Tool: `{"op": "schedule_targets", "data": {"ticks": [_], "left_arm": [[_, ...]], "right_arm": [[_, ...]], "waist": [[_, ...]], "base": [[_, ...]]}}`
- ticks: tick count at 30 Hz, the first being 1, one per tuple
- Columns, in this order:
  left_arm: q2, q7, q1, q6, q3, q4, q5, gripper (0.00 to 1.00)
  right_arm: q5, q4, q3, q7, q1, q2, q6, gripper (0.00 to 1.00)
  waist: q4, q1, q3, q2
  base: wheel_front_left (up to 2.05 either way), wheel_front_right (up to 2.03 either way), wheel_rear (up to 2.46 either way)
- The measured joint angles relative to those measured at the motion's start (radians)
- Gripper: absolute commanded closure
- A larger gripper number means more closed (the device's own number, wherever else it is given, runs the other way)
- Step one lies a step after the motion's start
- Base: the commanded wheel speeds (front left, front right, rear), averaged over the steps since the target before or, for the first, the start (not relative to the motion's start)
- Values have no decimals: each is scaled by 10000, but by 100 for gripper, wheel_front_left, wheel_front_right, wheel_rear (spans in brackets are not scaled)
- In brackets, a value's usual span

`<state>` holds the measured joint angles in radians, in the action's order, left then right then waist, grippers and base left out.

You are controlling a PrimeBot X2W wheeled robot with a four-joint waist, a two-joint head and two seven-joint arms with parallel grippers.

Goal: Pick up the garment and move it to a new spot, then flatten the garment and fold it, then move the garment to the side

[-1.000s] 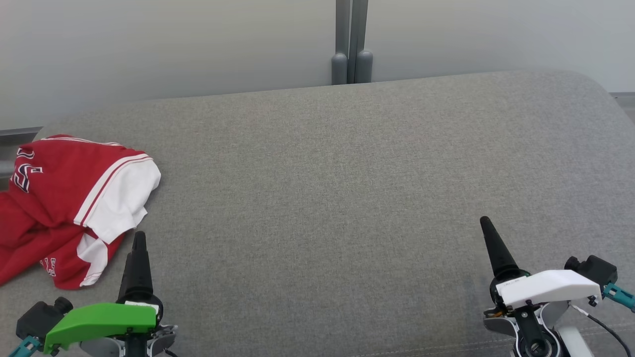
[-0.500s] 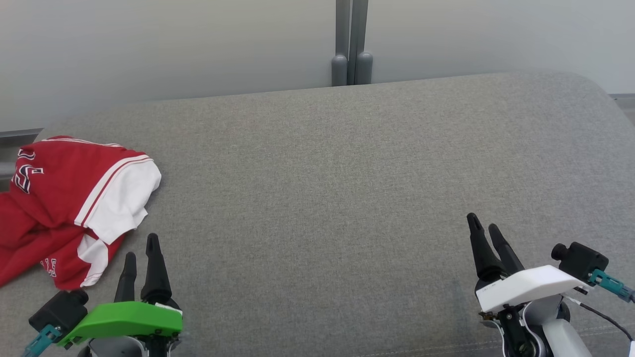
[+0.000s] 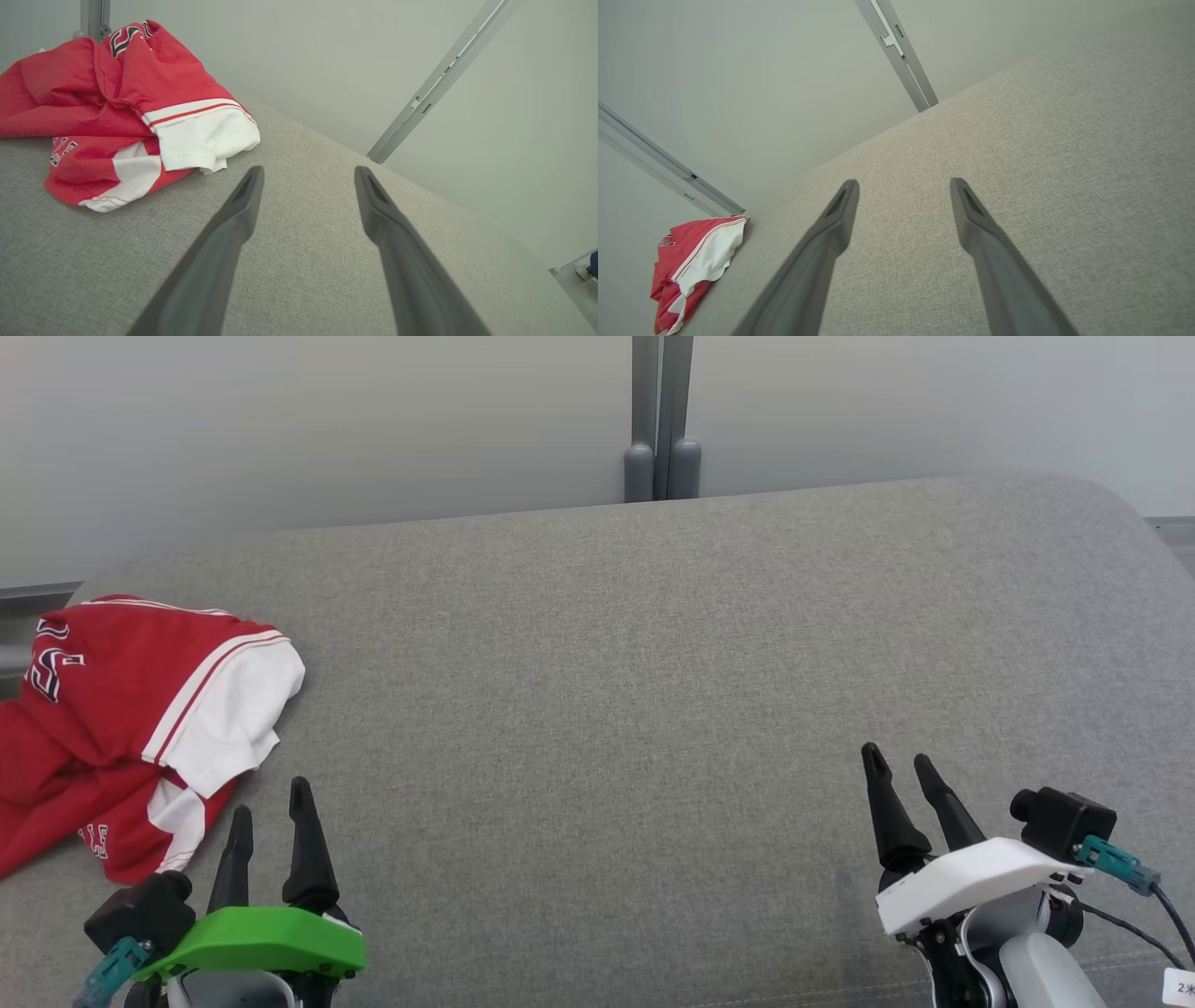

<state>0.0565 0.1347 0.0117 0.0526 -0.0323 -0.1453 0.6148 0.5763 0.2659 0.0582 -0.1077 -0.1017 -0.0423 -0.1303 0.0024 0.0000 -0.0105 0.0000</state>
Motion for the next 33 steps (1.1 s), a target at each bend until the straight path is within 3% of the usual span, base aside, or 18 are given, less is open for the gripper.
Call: {"op": "schedule_targets", "data": {"ticks": [33], "left_arm": [[113, 715, -193, 305, -146, -115, -2809, 0]], "right_arm": [[-2943, 174, 209, -389, -226, -27, 0, 0]], "waist": [[-31, 0, -250, 0]], "base": [[0, 0, 0]]}}
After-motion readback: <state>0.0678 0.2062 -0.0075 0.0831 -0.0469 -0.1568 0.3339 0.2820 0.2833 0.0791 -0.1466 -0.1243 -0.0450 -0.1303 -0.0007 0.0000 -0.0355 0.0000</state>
